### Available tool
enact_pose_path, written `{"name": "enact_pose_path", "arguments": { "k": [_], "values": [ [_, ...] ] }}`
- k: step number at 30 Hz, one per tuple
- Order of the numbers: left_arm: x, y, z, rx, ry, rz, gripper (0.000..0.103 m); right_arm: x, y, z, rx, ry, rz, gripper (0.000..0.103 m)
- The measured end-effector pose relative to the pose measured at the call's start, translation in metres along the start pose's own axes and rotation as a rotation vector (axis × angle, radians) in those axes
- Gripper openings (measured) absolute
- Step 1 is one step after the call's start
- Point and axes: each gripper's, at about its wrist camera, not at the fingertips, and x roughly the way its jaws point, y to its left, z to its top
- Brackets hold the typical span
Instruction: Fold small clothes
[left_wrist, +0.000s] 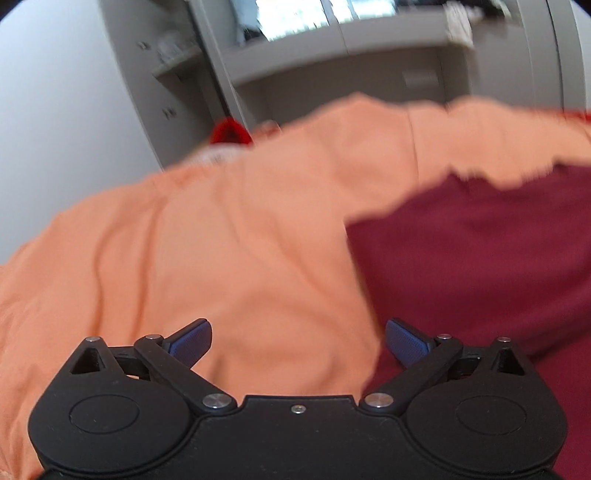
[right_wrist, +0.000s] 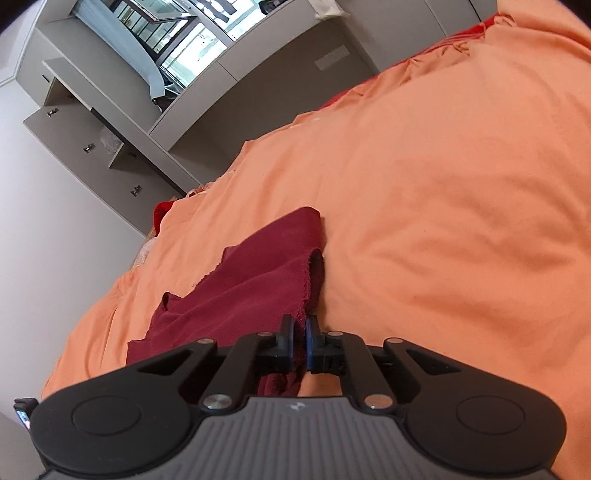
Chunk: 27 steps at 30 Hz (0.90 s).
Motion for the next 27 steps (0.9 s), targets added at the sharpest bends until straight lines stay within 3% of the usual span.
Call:
{"name": "enact_pose_path", "arguments": {
  "k": [7, 11, 12, 13, 15, 18, 19, 23, 24, 27],
  "values": [
    [0.002, -0.001, -0.009, 0.045, 0.045, -0.017, 0.1, -0.003, -0.005, -0.001, 0.005, -0.014, -0.041, 0.007],
    [-0.015, -0.001, -0.007, 0.067, 0.002, -0.009, 0.1, -0.017, -0.005, -0.001, 0.002, -0.041, -0.104, 0.01],
    [-0.022, 0.001, -0.005, 0.064, -0.012, 0.004, 0.1, -0.022, -0.004, -0.001, -0.001, -0.044, -0.107, 0.025],
    [-0.032, 0.006, -0.003, 0.057, -0.039, 0.016, 0.1, -0.027, 0.0, -0.001, -0.021, -0.048, -0.113, 0.047],
    [-0.063, 0.017, -0.003, 0.037, -0.131, 0.015, 0.101, -0.044, 0.018, -0.006, -0.111, -0.091, -0.149, 0.064],
    [-0.118, 0.034, -0.016, 0.001, -0.332, -0.072, 0.102, -0.075, 0.054, -0.022, -0.283, -0.145, -0.162, 0.077],
    [-0.133, 0.036, -0.022, 0.002, -0.358, -0.094, 0.102, -0.085, 0.066, -0.03, -0.317, -0.159, -0.153, 0.083],
    [-0.194, 0.032, -0.063, 0.049, -0.463, -0.165, 0.102, -0.127, 0.098, -0.078, -0.359, -0.193, -0.104, 0.089],
    [-0.207, 0.028, -0.078, 0.055, -0.481, -0.175, 0.102, -0.138, 0.102, -0.095, -0.357, -0.195, -0.092, 0.095],
    [-0.24, 0.011, -0.13, 0.141, -0.48, -0.21, 0.102, -0.162, 0.114, -0.153, -0.412, -0.17, -0.096, 0.099]
  ]
}}
